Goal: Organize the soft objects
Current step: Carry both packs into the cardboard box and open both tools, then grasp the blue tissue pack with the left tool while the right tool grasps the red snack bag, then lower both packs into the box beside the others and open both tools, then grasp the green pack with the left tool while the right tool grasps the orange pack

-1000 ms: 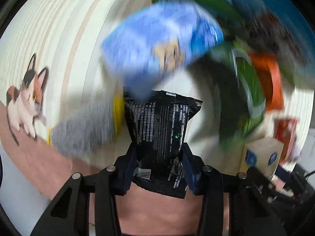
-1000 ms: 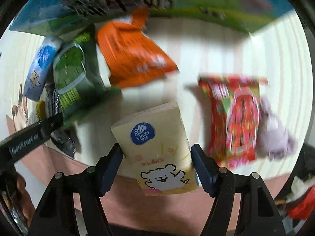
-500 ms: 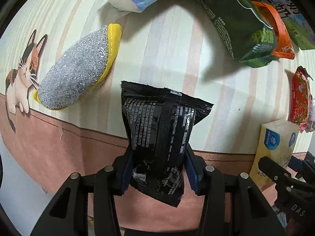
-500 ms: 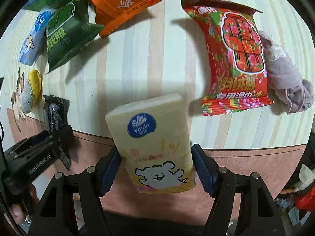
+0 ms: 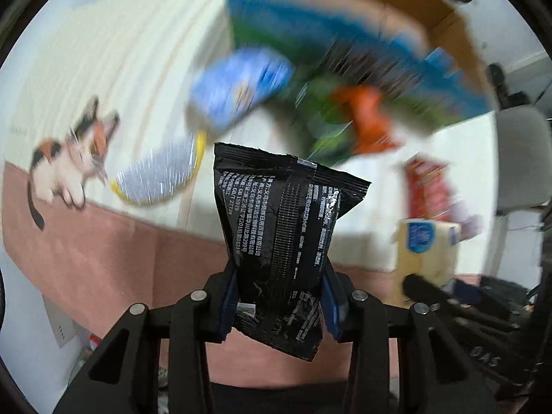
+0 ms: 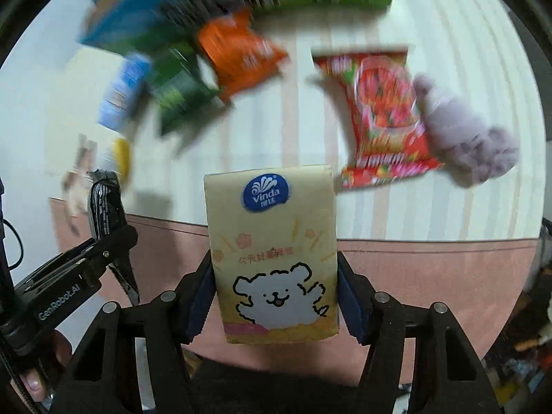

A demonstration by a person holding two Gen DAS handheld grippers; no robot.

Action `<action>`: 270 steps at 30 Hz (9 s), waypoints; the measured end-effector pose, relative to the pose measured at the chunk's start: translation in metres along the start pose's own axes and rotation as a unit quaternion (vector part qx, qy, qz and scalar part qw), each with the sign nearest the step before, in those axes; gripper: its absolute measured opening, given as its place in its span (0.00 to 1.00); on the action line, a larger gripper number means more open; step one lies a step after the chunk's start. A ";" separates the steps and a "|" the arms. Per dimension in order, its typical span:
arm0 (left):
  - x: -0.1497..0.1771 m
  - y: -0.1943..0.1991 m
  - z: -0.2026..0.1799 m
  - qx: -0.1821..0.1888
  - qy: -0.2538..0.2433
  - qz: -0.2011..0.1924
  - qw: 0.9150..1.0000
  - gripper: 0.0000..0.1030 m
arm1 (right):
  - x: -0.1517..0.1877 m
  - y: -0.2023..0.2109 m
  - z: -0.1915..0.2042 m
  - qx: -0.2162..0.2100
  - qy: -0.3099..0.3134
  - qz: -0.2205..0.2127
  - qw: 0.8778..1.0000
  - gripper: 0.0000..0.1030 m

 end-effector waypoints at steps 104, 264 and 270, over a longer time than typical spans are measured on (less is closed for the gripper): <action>-0.200 -0.094 -0.041 -0.099 -0.133 0.072 0.984 0.58 | -0.038 -0.048 -0.065 0.129 -0.083 0.043 0.987 0.63; -0.163 0.028 0.054 -0.003 0.122 -0.014 0.992 0.98 | -0.040 0.078 0.063 0.083 0.084 -0.079 0.990 1.00; -0.135 -0.039 0.094 0.021 0.195 0.079 0.977 0.98 | -0.048 0.004 0.084 0.076 0.115 -0.003 0.990 0.89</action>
Point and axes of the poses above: each gripper's, at about its wrist camera, not at the fingertips, and y roughly against the way its jaws point, z to its left, x to its underside, the point moved 7 cm from there along -y, roughly the way its jaws point, and after that the axes turned 11 degrees about y, right-handed, at the moved point
